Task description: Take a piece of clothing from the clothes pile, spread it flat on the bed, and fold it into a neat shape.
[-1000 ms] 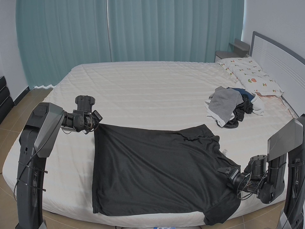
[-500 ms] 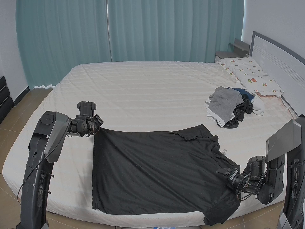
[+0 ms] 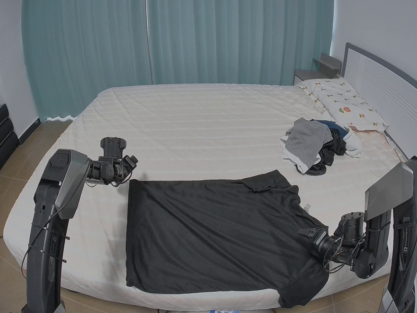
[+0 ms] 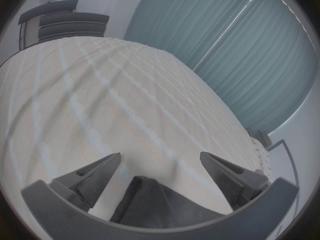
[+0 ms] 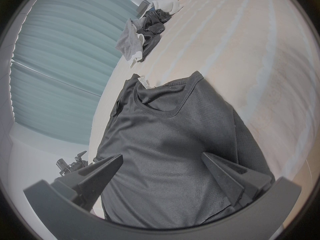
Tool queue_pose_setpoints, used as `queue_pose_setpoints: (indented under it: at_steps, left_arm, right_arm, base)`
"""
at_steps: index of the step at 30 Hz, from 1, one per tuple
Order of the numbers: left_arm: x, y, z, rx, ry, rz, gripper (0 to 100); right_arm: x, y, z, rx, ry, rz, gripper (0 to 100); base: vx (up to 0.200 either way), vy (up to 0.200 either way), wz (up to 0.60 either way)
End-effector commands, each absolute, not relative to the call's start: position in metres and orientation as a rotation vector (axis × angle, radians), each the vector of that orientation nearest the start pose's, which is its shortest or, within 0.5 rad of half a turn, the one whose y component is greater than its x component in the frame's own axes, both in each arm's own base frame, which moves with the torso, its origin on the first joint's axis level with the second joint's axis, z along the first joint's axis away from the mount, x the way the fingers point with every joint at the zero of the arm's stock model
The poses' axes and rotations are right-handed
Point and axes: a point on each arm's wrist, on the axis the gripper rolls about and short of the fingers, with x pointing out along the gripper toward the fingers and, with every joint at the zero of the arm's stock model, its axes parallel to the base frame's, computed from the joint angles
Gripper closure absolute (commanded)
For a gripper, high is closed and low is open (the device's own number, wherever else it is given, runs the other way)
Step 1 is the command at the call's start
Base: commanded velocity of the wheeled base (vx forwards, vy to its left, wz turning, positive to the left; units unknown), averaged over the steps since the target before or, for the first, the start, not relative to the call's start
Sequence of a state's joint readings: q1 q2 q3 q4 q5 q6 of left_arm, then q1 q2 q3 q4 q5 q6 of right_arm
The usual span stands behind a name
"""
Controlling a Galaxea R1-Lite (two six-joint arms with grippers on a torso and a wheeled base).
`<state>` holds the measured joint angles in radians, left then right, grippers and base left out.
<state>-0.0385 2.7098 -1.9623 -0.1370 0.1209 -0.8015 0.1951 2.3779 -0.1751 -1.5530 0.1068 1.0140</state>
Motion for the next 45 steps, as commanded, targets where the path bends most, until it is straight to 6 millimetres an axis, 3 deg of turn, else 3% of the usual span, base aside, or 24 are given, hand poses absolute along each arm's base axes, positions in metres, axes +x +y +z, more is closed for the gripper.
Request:
queue_pose_setpoints:
  at_steps: [1, 3, 8, 9, 11, 12, 13, 14, 16, 18, 28, 33, 34, 35, 36, 39, 45]
  left_arm:
    - [0.506, -0.014, 0.045, -0.787, 0.586, 0.253, 0]
    - [0.489, -0.014, 0.058, -0.808, 0.622, 0.226, 0]
    - [0.451, -0.014, 0.068, -0.844, 0.699, 0.201, 0]
    - [0.435, -0.016, 0.069, -0.870, 0.716, 0.181, 0]
    - [0.427, -0.017, 0.069, -0.882, 0.722, 0.172, 0]
    - [0.411, -0.020, 0.067, -0.894, 0.737, 0.154, 0]
    - [0.411, -0.020, 0.067, -0.894, 0.737, 0.154, 0]
    - [0.396, -0.023, 0.063, -0.889, 0.748, 0.144, 0]
    - [0.388, -0.025, 0.062, -0.887, 0.752, 0.139, 0]
    - [0.367, -0.026, 0.061, -0.884, 0.768, 0.141, 0]
    - [0.328, -0.024, 0.055, -0.880, 0.849, 0.167, 0]
    - [0.313, -0.030, 0.060, -0.918, 0.866, 0.115, 0]
    - [0.313, -0.030, 0.060, -0.918, 0.866, 0.115, 0]
    - [0.311, -0.036, 0.059, -0.944, 0.869, 0.109, 0]
    - [0.311, -0.036, 0.059, -0.946, 0.868, 0.109, 0]
    - [0.311, -0.049, 0.058, -1.017, 0.858, 0.070, 0]
    - [0.309, -0.065, 0.058, -1.077, 0.847, 0.020, 0]
  right_arm:
    - [0.253, 0.051, -0.029, 0.954, 0.692, -0.044, 0]
    - [0.253, 0.051, -0.019, 0.965, 0.659, -0.030, 0]
    - [0.253, 0.052, 0.005, 1.010, 0.582, 0.013, 0]
    - [0.253, 0.052, 0.011, 1.005, 0.559, 0.023, 0]
    - [0.253, 0.053, 0.012, 0.993, 0.549, 0.019, 0]
    - [0.254, 0.052, 0.014, 0.949, 0.512, -0.008, 0]
    - [0.254, 0.052, 0.014, 0.949, 0.512, -0.008, 0]
    - [0.257, 0.054, 0.013, 0.899, 0.491, -0.020, 0]
    - [0.258, 0.056, 0.014, 0.885, 0.484, -0.012, 0]
    - [0.262, 0.060, 0.017, 0.879, 0.464, 0.013, 0]
    - [0.285, 0.079, 0.030, 0.819, 0.374, 0.109, 0]
    - [0.343, 0.058, 0.030, 0.844, 0.340, 0.049, 0]
    - [0.343, 0.058, 0.030, 0.844, 0.340, 0.049, 0]
    - [0.360, 0.056, 0.028, 0.857, 0.372, 0.030, 0]
    - [0.361, 0.057, 0.027, 0.860, 0.375, 0.028, 0]
    - [0.391, 0.062, 0.025, 0.915, 0.397, 0.011, 0]
    - [0.419, 0.079, 0.010, 0.926, 0.462, 0.006, 0]
  base:
    - [0.000, 0.000, 0.00]
    - [0.000, 0.000, 0.00]
    - [0.000, 0.000, 0.00]
    - [0.000, 0.000, 0.00]
    - [0.000, 0.000, 0.00]
    - [0.000, 0.000, 0.00]
    - [0.000, 0.000, 0.00]
    - [0.000, 0.000, 0.00]
    - [0.000, 0.000, 0.00]
    - [0.000, 0.000, 0.00]
    - [0.000, 0.000, 0.00]
    - [0.000, 0.000, 0.00]
    - [0.000, 0.000, 0.00]
    - [0.000, 0.000, 0.00]
    - [0.000, 0.000, 0.00]
    - [0.000, 0.000, 0.00]
    - [0.000, 0.000, 0.00]
